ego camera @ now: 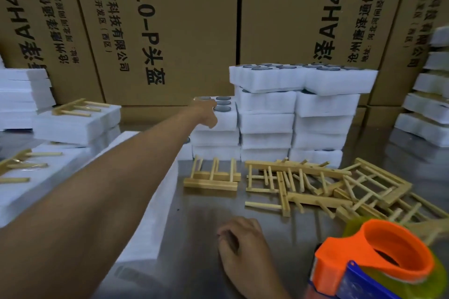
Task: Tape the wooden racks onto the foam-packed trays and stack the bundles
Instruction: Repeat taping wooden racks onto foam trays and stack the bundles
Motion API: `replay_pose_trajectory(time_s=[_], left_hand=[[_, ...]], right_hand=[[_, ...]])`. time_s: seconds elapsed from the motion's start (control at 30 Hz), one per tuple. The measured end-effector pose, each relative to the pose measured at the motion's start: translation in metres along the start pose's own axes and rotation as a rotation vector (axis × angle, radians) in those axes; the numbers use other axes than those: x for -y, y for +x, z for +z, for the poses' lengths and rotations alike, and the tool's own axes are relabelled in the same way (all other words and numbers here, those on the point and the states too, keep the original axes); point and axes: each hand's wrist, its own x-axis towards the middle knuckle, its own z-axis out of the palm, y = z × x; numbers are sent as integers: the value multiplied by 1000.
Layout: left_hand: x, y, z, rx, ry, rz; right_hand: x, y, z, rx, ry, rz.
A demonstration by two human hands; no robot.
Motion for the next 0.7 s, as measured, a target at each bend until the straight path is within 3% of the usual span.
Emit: replay_pose_trajectory(time_s=[0.2,0.3,0.57,0.7], left_hand=[[2,32,23,-37,86,-13],[7,34,25,-120,69,23],[15,-3,7,-394,288,-158],[29,-46,-18,-522,274,-83]], right_hand=[[-8,7,1,34,52,82],[-7,6,2,31,59,65],[-4,1,-1,-7,84,66],[-3,1,-2,-11,54,100]])
